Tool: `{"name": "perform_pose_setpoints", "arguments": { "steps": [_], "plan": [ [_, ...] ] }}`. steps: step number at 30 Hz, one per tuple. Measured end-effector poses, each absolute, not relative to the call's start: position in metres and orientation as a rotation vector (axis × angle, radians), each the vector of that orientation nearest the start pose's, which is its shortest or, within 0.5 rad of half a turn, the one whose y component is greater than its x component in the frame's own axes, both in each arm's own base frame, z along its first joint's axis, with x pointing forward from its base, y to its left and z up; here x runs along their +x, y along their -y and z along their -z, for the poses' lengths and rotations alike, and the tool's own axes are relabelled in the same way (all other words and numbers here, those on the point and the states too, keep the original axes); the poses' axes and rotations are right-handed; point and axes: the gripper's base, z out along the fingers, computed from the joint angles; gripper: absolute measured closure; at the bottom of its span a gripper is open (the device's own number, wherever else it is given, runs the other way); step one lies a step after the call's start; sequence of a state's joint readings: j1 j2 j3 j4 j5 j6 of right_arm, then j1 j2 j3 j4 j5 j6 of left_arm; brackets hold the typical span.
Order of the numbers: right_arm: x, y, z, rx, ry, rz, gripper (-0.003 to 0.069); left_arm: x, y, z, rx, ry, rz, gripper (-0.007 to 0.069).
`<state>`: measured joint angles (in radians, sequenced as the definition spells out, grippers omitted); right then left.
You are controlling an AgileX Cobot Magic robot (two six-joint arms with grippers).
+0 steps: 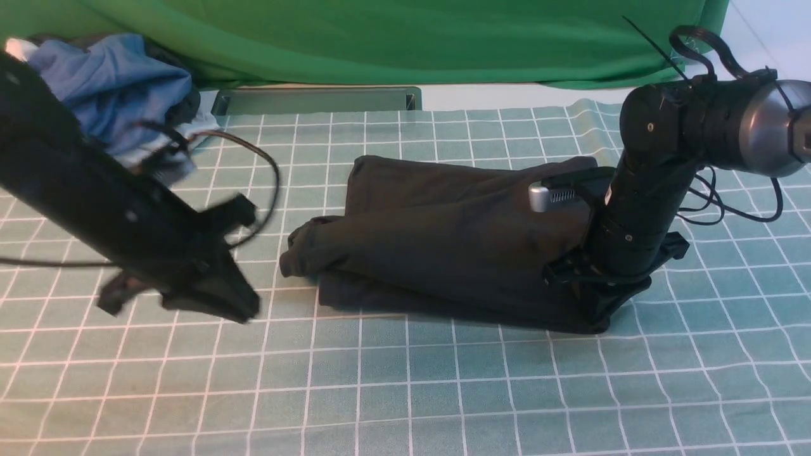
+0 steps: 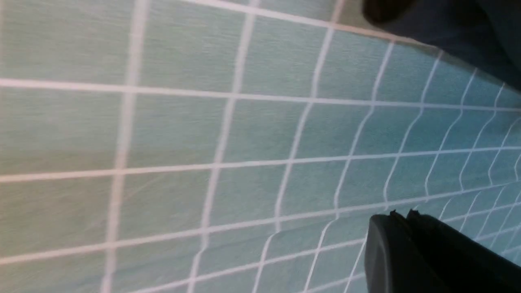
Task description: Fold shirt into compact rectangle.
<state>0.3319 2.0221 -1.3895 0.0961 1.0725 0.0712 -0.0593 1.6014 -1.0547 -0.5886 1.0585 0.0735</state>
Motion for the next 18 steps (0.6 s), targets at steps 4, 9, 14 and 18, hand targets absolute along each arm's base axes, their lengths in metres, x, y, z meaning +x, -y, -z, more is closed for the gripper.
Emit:
{"name": "perform_pose_setpoints", "arguments": {
  "steps": [4,9,14,18],
  "plan": [
    [0.355,-0.13,-0.16,-0.36,-3.185,-0.112,0.0579,0.288,0.09,-0.224,-0.204,-2.933,0.755,0.0575],
    [0.347,-0.12,-0.167,-0.436,-3.224,0.037,0.0579,0.29,0.113,-0.219,-0.187,-2.883,0.735,0.0463],
    [0.345,-0.115,-0.179,-0.431,-3.199,0.087,0.0579,0.298,0.117,-0.209,-0.195,-2.842,0.692,0.0307],
    [0.345,-0.115,-0.182,-0.415,-3.184,0.086,0.0579,0.302,0.121,-0.19,-0.217,-2.893,0.685,0.0201]
  ]
}}
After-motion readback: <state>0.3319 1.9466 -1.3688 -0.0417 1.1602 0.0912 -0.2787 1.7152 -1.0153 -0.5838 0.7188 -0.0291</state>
